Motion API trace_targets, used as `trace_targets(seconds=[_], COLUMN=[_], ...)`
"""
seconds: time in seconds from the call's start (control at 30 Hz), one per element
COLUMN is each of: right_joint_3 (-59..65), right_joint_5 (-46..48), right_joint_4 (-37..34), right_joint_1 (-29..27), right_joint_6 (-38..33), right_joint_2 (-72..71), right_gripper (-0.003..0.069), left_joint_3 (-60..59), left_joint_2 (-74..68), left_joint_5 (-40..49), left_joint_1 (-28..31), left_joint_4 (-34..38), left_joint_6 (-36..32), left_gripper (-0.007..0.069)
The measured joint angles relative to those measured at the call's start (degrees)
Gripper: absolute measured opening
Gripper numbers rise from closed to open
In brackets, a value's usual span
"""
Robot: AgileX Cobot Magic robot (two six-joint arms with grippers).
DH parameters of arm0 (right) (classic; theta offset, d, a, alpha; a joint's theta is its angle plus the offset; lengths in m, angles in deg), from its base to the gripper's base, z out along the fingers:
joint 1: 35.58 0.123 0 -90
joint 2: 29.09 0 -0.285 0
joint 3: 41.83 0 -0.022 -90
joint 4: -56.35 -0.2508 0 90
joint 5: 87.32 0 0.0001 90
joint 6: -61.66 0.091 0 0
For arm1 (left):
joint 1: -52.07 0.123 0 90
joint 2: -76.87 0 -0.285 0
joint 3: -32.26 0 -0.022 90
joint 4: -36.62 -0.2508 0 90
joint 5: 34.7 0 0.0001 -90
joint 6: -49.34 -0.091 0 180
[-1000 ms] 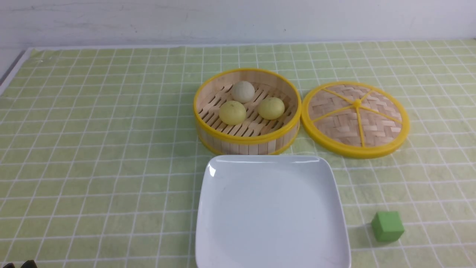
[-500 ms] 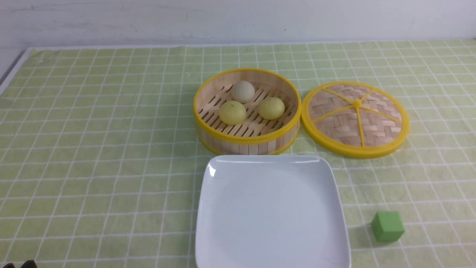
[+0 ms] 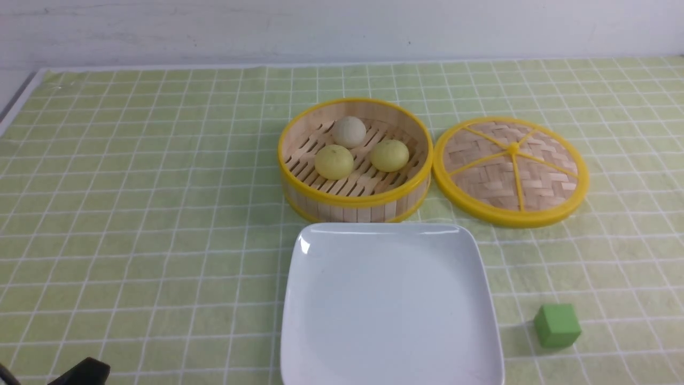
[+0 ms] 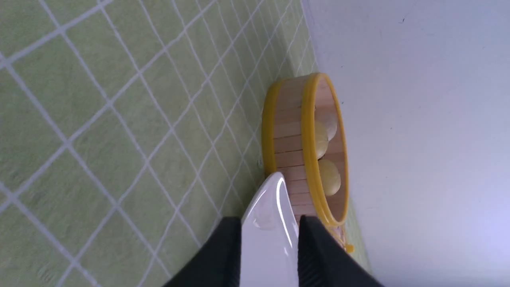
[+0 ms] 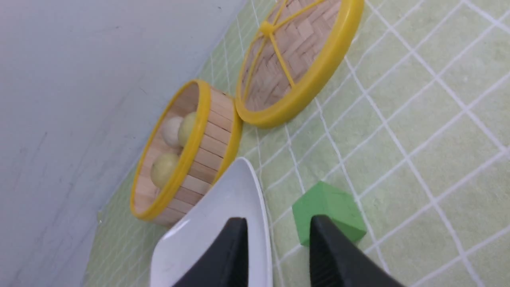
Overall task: Put the steamed buns into the plate on the green tablecloth.
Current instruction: 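Reach toward a bun in the bamboo steamer with the right gripper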
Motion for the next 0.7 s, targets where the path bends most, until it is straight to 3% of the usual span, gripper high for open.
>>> trace_targets(seconds=[0.1, 0.17, 0.2, 0.27, 0.3, 0.37, 0.4, 0.53, 0.6, 0.7], right_joint_3=[-1.13, -5.57, -6.16, -13.77, -18.14, -22.20, -27.02, -35.32, -37.32, -39.62], right_joint_5=[-1.73, -0.29, 0.09, 3.47, 6.37, 10.09, 16.25, 31.32, 34.68, 35.54], right_joint_4=[-0.59, 0.47, 0.74, 5.29, 8.75, 12.54, 17.39, 25.21, 24.95, 16.95], right_joint_1=[0.00, 0.00, 0.00, 0.00, 0.00, 0.00, 0.00, 0.00, 0.00, 0.00], right_joint_6=[0.00, -2.11, -2.46, -7.03, -9.49, -10.59, -11.18, -11.52, -13.85, -23.79], right_joint_2=[0.00, 0.00, 0.05, 1.85, 4.31, 7.73, 12.69, 29.72, 37.93, 49.02], right_gripper=[0.0232, 0.0195, 0.0183, 0.0109, 0.0049, 0.0006, -0.0010, -0.0005, 0.0000, 0.0006], left_joint_3=[1.23, 6.51, 7.20, 16.43, 21.00, 24.48, 29.24, 36.19, 37.19, 37.35], left_joint_2=[0.00, 0.00, 0.00, -0.78, -2.85, -5.51, -11.02, -26.81, -33.69, -41.63], left_joint_5=[-0.65, 2.10, 2.34, 6.05, 9.37, 13.34, 20.07, 37.84, 42.10, 42.43], left_joint_1=[-0.06, -0.52, -0.57, -0.74, -0.80, -0.86, -0.92, -0.92, -0.92, -0.92], left_joint_4=[2.12, 2.38, 2.38, 0.56, -0.59, -1.78, -3.59, -8.67, -10.61, -11.46], left_joint_6=[-1.10, -7.41, -7.41, -19.13, -23.09, -26.18, -29.39, -33.21, -34.57, -36.68], left_gripper=[0.0223, 0.0180, 0.0174, 0.0078, 0.0038, 0.0017, 0.0002, 0.0002, 0.0002, 0.0002])
